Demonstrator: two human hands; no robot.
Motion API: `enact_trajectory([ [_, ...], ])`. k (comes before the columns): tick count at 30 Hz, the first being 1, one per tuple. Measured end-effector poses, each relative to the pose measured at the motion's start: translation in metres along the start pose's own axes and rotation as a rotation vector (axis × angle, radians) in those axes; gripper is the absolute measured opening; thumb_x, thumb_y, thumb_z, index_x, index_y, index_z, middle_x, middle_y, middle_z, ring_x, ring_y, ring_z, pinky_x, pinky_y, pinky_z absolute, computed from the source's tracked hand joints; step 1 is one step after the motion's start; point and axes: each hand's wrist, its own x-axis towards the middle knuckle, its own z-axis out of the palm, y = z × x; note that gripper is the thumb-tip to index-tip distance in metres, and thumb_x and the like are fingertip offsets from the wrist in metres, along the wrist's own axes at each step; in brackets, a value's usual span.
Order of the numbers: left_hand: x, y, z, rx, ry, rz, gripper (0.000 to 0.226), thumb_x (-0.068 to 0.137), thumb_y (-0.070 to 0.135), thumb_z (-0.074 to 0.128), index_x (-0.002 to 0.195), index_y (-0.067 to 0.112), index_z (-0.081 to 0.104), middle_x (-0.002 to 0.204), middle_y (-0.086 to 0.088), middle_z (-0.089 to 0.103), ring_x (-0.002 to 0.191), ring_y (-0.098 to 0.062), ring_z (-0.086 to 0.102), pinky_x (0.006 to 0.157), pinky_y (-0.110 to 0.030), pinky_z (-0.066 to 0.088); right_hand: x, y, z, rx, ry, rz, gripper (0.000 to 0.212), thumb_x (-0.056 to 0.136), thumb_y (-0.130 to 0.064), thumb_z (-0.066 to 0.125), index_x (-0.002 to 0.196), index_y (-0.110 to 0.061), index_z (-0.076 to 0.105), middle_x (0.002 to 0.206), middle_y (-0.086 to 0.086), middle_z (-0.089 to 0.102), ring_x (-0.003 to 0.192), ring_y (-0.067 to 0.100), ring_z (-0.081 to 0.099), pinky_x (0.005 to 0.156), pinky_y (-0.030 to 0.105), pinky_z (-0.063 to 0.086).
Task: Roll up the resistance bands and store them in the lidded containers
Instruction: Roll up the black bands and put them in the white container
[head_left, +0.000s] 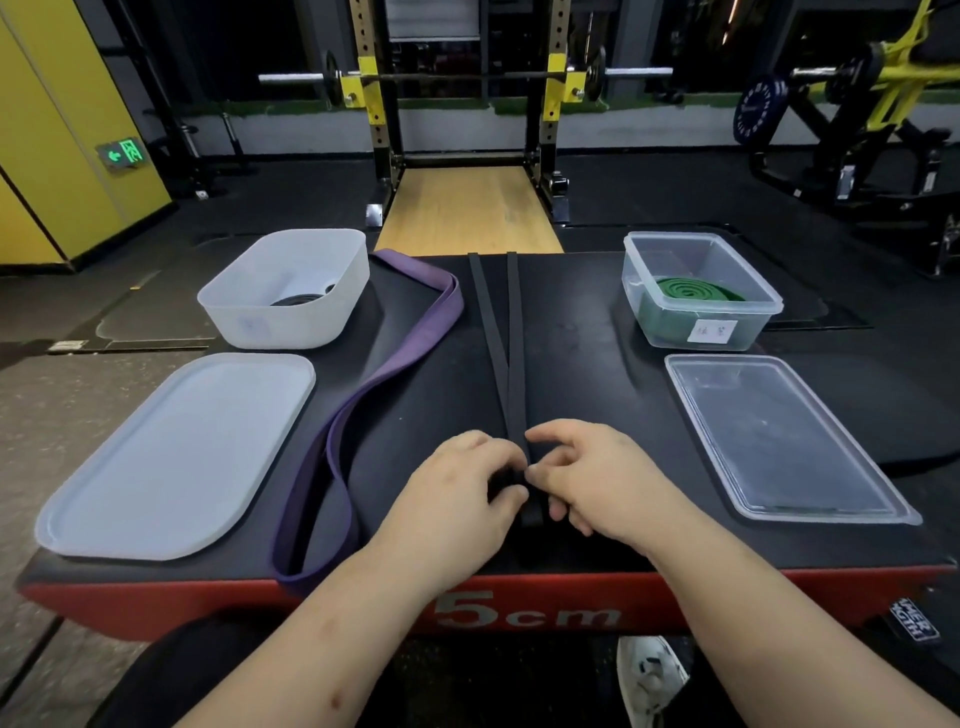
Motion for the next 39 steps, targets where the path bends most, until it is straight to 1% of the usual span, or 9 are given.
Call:
enact_trajectory([
  [3,-0.001,-0.005,0.006,-0.012,-0.003,0.055,0.017,0.096,0.036,0.064,0.113,0.036,0.066,0.117,0.025,0.055,0.117,0.004,0.042,0.102,-0.013,0.03,0.001,0.001,0.001,-0.3,0.099,-0.081,0.039,0.091,-0.032,0.076,0.129,-0.034,0.067,0.091,-0.013,0.067,0.076,0.002,0.061,0.069,0.016,0.043],
  [5,-0.002,-0.006,0.008,0.013,0.023,0.062,0.018,0.097,0.038,0.063,0.114,0.036,0.065,0.124,0.026,0.054,0.124,0.003,0.039,0.107,-0.022,0.028,0.001,0.001,0.001,-0.473,0.128,-0.152,0.039,0.091,-0.037,0.074,0.13,-0.035,0.068,0.11,-0.016,0.06,0.101,0.007,0.056,0.086,0.022,0.044],
  [8,-0.002,-0.007,0.012,0.027,0.01,0.045,0.02,0.098,0.04,0.059,0.117,0.036,0.065,0.138,0.026,0.049,0.134,0.006,0.03,0.102,-0.019,0.016,0.002,0.007,0.001,-0.51,0.096,-0.191,0.042,0.094,-0.039,0.068,0.136,-0.04,0.061,0.137,-0.018,0.059,0.13,0.013,0.046,0.11,0.035,0.041],
  [10,-0.001,-0.009,0.013,0.013,0.015,0.05,0.02,0.097,0.041,0.061,0.115,0.036,0.065,0.135,0.025,0.053,0.134,0.008,0.031,0.102,-0.018,0.015,-0.001,0.01,0.002,-0.462,0.063,-0.216,0.045,0.097,-0.036,0.064,0.138,-0.049,0.056,0.143,-0.021,0.056,0.139,0.011,0.04,0.117,0.038,0.037],
  [13,-0.002,-0.011,0.013,-0.024,0.04,0.077,0.017,0.095,0.04,0.063,0.11,0.035,0.067,0.122,0.025,0.061,0.129,0.01,0.038,0.107,-0.021,0.022,-0.006,0.007,-0.001,-0.36,0.009,-0.286,0.048,0.099,-0.021,0.062,0.14,-0.046,0.058,0.148,-0.027,0.05,0.143,-0.005,0.033,0.122,0.026,0.027],
  [17,-0.004,-0.009,0.015,0.005,0.035,0.111,0.02,0.098,0.043,0.059,0.115,0.036,0.067,0.132,0.027,0.056,0.131,0.011,0.032,0.104,-0.018,0.018,-0.003,0.012,-0.009,-0.569,0.016,-0.263,0.043,0.101,-0.034,0.06,0.142,-0.044,0.055,0.155,-0.023,0.046,0.153,0.009,0.024,0.127,0.043,0.017],
  [27,-0.004,-0.008,0.015,0.014,-0.016,0.11,0.029,0.1,0.047,0.054,0.128,0.044,0.061,0.146,0.025,0.04,0.139,0.007,0.019,0.107,-0.017,0.007,-0.005,0.017,-0.011,-0.476,-0.005,-0.256,0.047,0.1,-0.034,0.061,0.145,-0.043,0.052,0.152,-0.026,0.047,0.153,0.004,0.018,0.126,0.032,0.021],
  [34,0.003,-0.012,0.009,0.041,-0.104,0.124,0.035,0.098,0.05,0.056,0.132,0.044,0.056,0.157,0.026,0.03,0.147,0.005,0.011,0.112,-0.023,0.007,0.007,-0.001,-0.013,-0.484,0.02,-0.153,0.055,0.089,-0.031,0.072,0.142,-0.03,0.057,0.138,-0.011,0.056,0.131,0.014,0.048,0.111,0.035,0.04],
  [39,0.011,-0.02,0.005,0.095,-0.139,0.189,0.042,0.095,0.058,0.057,0.135,0.044,0.054,0.156,0.026,0.029,0.148,0.003,0.009,0.113,-0.027,0.008,0.048,-0.022,-0.013,-0.495,0.117,0.049,0.033,0.097,-0.038,0.06,0.127,-0.024,0.068,0.122,-0.001,0.069,0.112,0.023,0.063,0.092,0.031,0.05],
])
